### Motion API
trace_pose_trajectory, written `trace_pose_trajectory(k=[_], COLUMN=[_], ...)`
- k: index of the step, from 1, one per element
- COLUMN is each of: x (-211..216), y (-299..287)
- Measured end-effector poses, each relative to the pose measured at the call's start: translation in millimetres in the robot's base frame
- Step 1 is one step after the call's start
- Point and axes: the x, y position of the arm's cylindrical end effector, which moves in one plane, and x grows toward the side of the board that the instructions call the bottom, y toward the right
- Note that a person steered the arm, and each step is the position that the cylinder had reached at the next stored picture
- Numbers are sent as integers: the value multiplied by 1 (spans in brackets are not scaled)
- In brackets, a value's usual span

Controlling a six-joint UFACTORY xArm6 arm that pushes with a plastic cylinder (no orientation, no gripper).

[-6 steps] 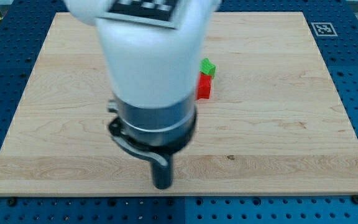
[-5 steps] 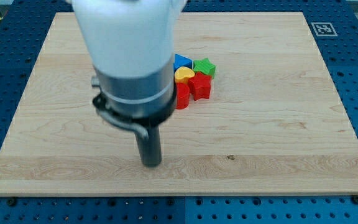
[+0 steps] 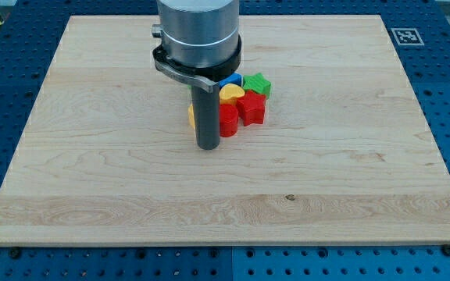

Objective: Move your arm to the center of the board

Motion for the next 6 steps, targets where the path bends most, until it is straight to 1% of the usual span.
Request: trace_pose_trajectory(k=[1, 3, 4, 5, 6], x=[0, 21, -7, -23, -39], y=[2, -18, -37, -71, -85])
